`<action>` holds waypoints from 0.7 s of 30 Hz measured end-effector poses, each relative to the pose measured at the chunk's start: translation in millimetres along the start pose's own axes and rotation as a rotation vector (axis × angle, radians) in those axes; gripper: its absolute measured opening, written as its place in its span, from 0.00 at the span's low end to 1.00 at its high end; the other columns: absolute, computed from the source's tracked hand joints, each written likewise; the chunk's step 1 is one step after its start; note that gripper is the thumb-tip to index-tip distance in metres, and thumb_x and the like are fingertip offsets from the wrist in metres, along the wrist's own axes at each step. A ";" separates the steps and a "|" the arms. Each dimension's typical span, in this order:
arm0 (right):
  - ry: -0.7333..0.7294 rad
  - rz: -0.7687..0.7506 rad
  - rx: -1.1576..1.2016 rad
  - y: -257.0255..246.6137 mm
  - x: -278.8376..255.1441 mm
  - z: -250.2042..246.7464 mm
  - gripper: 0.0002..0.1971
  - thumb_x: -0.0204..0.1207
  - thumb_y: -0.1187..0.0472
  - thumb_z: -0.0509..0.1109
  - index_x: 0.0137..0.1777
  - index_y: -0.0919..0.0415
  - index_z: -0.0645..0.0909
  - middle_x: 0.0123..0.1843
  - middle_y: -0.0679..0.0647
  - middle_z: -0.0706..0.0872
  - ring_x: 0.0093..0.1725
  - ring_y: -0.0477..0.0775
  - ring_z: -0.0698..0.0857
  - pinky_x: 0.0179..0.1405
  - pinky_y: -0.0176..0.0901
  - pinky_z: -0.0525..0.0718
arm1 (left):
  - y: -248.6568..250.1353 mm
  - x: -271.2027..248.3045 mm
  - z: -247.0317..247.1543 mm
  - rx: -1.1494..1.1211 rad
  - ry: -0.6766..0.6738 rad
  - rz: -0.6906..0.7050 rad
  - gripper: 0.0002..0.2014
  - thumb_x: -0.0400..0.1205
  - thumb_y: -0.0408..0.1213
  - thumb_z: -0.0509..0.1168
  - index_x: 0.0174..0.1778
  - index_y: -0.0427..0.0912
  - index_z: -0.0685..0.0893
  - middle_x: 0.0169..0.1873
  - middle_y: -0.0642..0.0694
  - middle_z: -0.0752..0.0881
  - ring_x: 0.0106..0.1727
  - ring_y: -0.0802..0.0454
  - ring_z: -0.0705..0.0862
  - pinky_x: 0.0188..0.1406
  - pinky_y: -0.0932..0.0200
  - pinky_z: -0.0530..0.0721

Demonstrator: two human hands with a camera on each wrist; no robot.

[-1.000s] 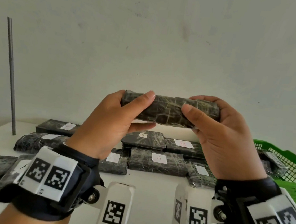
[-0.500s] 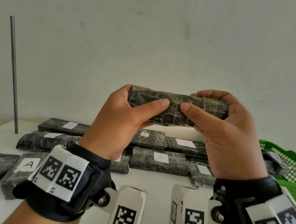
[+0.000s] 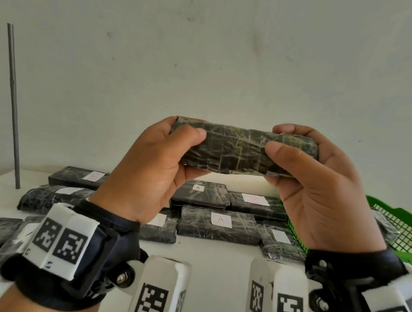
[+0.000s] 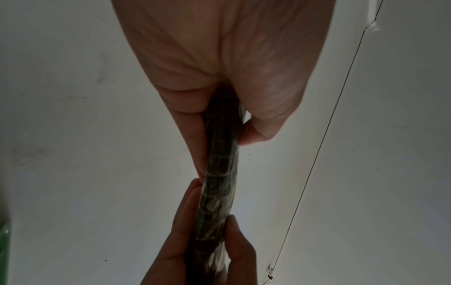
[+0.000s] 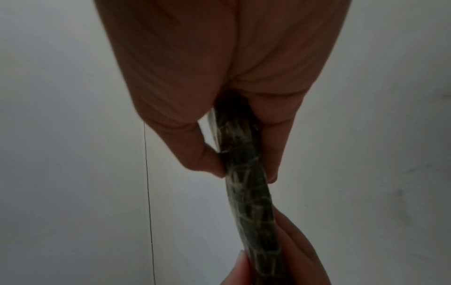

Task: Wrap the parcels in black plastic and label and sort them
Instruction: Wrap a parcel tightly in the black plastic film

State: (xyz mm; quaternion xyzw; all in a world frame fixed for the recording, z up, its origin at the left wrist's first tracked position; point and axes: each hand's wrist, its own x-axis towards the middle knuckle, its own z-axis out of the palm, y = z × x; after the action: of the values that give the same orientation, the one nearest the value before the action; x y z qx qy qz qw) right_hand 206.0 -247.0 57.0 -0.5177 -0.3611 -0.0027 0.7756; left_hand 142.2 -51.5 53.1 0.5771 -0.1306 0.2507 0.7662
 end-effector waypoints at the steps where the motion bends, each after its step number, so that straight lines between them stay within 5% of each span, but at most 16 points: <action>1: 0.004 0.003 0.013 1.1 0.2 -0.9 0.10 0.68 0.63 0.79 0.49 0.51 0.89 0.43 0.59 0.84 0.49 0.59 0.83 0.40 0.36 0.84 | -0.3 -0.1 0.2 -0.007 -0.005 -0.004 0.14 0.76 0.40 0.65 0.53 0.36 0.86 0.40 0.44 0.93 0.44 0.53 0.93 0.42 0.61 0.92; 6: -0.020 0.022 0.184 -1.1 1.6 -1.1 0.10 0.72 0.66 0.68 0.52 0.61 0.86 0.44 0.56 0.90 0.49 0.55 0.91 0.46 0.41 0.90 | 1.5 -1.7 4.2 -0.052 0.030 -0.024 0.09 0.89 0.30 0.60 0.49 0.35 0.86 0.36 0.44 0.93 0.39 0.54 0.93 0.38 0.62 0.92; 10: 0.028 0.059 0.241 -0.2 2.5 -2.1 0.13 0.83 0.73 0.60 0.51 0.65 0.87 0.43 0.57 0.91 0.47 0.55 0.92 0.48 0.46 0.92 | 4.2 -1.9 3.5 -0.126 0.012 -0.056 0.11 0.83 0.34 0.64 0.43 0.36 0.92 0.38 0.41 0.94 0.41 0.52 0.94 0.38 0.61 0.92; 14: 0.043 0.063 0.280 1.0 2.5 -0.6 0.17 0.72 0.68 0.63 0.57 0.63 0.88 0.50 0.60 0.89 0.54 0.58 0.91 0.62 0.55 0.92 | 1.9 -1.5 5.9 -0.114 0.046 -0.073 0.11 0.89 0.27 0.59 0.47 0.33 0.87 0.37 0.42 0.93 0.39 0.53 0.94 0.37 0.62 0.91; 18: 0.103 0.051 0.255 5.0 4.9 3.7 0.14 0.86 0.74 0.59 0.63 0.65 0.84 0.46 0.59 0.91 0.53 0.59 0.93 0.57 0.55 0.94 | 3.2 -2.2 7.3 -0.178 0.026 -0.069 0.07 0.84 0.30 0.65 0.53 0.35 0.87 0.41 0.41 0.94 0.42 0.52 0.94 0.38 0.63 0.91; 21: 0.031 0.042 0.274 4.5 3.9 3.6 0.20 0.76 0.70 0.65 0.67 0.65 0.82 0.49 0.58 0.92 0.56 0.59 0.93 0.60 0.53 0.93 | 1.6 -0.6 6.4 -0.112 0.037 -0.059 0.09 0.88 0.24 0.58 0.53 0.33 0.85 0.39 0.43 0.94 0.41 0.54 0.94 0.37 0.65 0.90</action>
State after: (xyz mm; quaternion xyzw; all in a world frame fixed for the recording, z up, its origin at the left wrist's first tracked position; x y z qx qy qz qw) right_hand 208.6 -240.6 56.3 -0.4144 -0.3352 0.0551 0.8443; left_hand 141.5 -57.4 56.0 0.5322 -0.1133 0.2311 0.8066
